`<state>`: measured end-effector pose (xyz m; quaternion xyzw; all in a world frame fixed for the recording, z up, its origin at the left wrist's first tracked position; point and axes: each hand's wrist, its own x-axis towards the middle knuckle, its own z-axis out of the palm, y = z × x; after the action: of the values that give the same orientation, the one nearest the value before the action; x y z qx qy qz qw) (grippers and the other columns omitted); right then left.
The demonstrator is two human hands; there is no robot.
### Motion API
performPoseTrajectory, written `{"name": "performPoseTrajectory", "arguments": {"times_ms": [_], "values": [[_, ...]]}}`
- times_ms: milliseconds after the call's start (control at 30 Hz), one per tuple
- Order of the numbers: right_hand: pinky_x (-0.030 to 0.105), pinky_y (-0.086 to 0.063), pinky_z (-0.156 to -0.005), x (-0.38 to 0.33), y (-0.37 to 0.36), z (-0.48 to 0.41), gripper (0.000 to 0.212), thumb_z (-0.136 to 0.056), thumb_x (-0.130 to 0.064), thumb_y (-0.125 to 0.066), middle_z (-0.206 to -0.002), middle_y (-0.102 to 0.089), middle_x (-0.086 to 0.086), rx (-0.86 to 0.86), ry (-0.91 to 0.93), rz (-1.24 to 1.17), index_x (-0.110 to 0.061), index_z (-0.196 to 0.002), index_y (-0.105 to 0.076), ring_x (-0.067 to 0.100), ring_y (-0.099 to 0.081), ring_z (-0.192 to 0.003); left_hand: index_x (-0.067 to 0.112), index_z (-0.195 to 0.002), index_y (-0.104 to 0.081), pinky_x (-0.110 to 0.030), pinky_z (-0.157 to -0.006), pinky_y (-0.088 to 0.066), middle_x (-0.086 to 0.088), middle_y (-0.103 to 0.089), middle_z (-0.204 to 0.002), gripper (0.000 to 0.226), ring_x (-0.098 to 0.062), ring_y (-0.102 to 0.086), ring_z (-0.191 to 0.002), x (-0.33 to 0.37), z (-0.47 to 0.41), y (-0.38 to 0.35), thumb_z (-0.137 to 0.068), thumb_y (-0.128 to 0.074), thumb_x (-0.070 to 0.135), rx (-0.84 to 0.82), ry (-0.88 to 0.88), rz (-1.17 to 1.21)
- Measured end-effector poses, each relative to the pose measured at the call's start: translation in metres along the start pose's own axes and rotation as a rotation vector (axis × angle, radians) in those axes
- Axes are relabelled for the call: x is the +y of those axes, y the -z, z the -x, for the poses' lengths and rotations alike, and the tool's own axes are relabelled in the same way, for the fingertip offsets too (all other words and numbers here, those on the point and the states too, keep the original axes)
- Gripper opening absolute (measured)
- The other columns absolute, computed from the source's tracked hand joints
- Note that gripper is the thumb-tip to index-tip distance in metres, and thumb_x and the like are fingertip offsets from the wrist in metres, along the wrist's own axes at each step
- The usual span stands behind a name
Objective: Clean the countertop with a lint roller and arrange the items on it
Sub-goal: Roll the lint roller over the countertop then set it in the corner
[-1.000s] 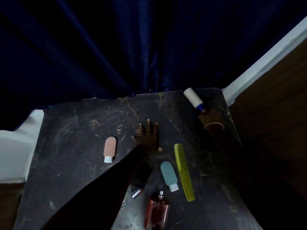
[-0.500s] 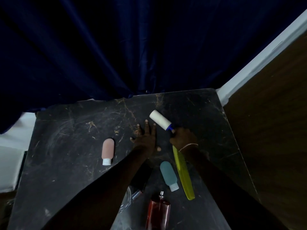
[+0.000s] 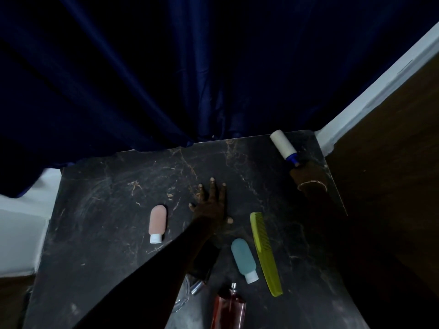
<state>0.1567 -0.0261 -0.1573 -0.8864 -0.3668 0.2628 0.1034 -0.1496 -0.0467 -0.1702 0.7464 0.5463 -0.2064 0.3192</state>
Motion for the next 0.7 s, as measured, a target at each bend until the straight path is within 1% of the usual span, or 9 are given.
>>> {"name": "performPoseTrajectory", "arguments": {"times_ms": [33, 133, 200, 267, 333, 400, 467, 600, 700], "values": [[0.044, -0.055, -0.086, 0.000, 0.000, -0.001, 0.041, -0.082, -0.038, -0.061, -0.107, -0.067, 0.014, -0.002, -0.001, 0.010, -0.011, -0.112, -0.066, 0.035, -0.065, -0.099, 0.032, -0.160, 0.021, -0.084, -0.110, -0.017, -0.001, 0.040, -0.163, 0.121, -0.044, 0.029, -0.152, 0.001, 0.000, 0.000, -0.086, -0.073, 0.053, 0.001, 0.002, 0.002], [0.042, -0.053, -0.078, -0.011, -0.012, 0.014, 0.041, -0.080, -0.036, -0.068, -0.094, -0.066, 0.013, 0.022, -0.021, 0.034, -0.008, -0.110, -0.066, 0.032, -0.064, -0.086, 0.032, -0.159, 0.021, -0.083, -0.110, -0.017, -0.001, 0.039, -0.164, 0.121, -0.044, 0.028, -0.152, 0.001, 0.000, 0.000, -0.086, -0.073, 0.052, 0.007, 0.010, -0.011], [0.041, -0.052, -0.076, -0.022, -0.024, 0.038, 0.044, -0.077, -0.038, -0.070, -0.098, -0.068, 0.014, 0.032, -0.010, 0.043, -0.009, -0.110, -0.066, 0.034, -0.066, -0.088, 0.033, -0.159, 0.021, -0.083, -0.111, -0.017, -0.001, 0.039, -0.164, 0.119, -0.044, 0.028, -0.152, 0.001, 0.000, 0.000, -0.087, -0.072, 0.051, 0.012, 0.015, -0.006], [0.040, -0.053, -0.075, -0.028, -0.038, 0.066, 0.040, -0.076, -0.041, -0.069, -0.098, -0.072, 0.015, 0.032, 0.066, 0.054, -0.011, -0.104, -0.069, 0.036, -0.069, -0.091, 0.033, -0.160, 0.020, -0.083, -0.111, -0.017, 0.000, 0.039, -0.164, 0.119, -0.043, 0.027, -0.153, 0.001, 0.001, -0.001, -0.086, -0.073, 0.051, 0.019, 0.011, 0.002], [0.039, -0.054, -0.076, -0.034, -0.053, 0.093, 0.037, -0.073, -0.037, -0.067, -0.098, -0.073, 0.015, -0.021, 0.147, 0.072, -0.014, -0.102, -0.070, 0.037, -0.071, -0.094, 0.034, -0.160, 0.019, -0.083, -0.110, -0.019, 0.000, 0.038, -0.164, 0.121, -0.043, 0.027, -0.153, 0.002, 0.001, 0.000, -0.085, -0.074, 0.052, 0.020, 0.019, 0.004], [0.037, -0.054, -0.078, -0.040, -0.067, 0.116, 0.038, -0.070, -0.033, -0.065, -0.102, -0.072, 0.012, -0.106, 0.220, 0.107, -0.019, -0.105, -0.068, 0.035, -0.070, -0.096, 0.033, -0.160, 0.018, -0.083, -0.110, -0.019, 0.000, 0.036, -0.165, 0.121, -0.043, 0.027, -0.153, 0.002, 0.000, 0.000, -0.085, -0.075, 0.051, 0.022, 0.031, 0.006], [0.037, -0.054, -0.079, -0.042, -0.075, 0.131, 0.037, -0.071, -0.034, -0.062, -0.103, -0.071, 0.011, -0.121, 0.253, 0.138, -0.022, -0.105, -0.065, 0.036, -0.070, -0.097, 0.032, -0.160, 0.019, -0.083, -0.110, -0.018, -0.001, 0.036, -0.165, 0.122, -0.043, 0.027, -0.153, 0.003, 0.001, -0.001, -0.084, -0.075, 0.050, 0.024, 0.029, 0.010], [0.037, -0.053, -0.080, -0.042, -0.066, 0.116, 0.037, -0.074, -0.034, -0.063, -0.107, -0.071, 0.013, -0.084, 0.190, 0.120, -0.020, -0.107, -0.067, 0.036, -0.069, -0.100, 0.034, -0.160, 0.018, -0.084, -0.110, -0.017, 0.000, 0.038, -0.164, 0.123, -0.042, 0.029, -0.152, 0.000, 0.001, -0.001, -0.083, -0.076, 0.051, 0.031, 0.011, 0.022], [0.039, -0.052, -0.082, -0.041, -0.045, 0.081, 0.041, -0.081, -0.041, -0.063, -0.110, -0.070, 0.015, -0.020, 0.132, 0.099, -0.014, -0.111, -0.069, 0.037, -0.068, -0.102, 0.036, -0.159, 0.019, -0.084, -0.111, -0.015, 0.002, 0.039, -0.164, 0.122, -0.041, 0.028, -0.153, 0.001, 0.001, -0.001, -0.083, -0.076, 0.051, 0.035, 0.017, 0.039]]}}
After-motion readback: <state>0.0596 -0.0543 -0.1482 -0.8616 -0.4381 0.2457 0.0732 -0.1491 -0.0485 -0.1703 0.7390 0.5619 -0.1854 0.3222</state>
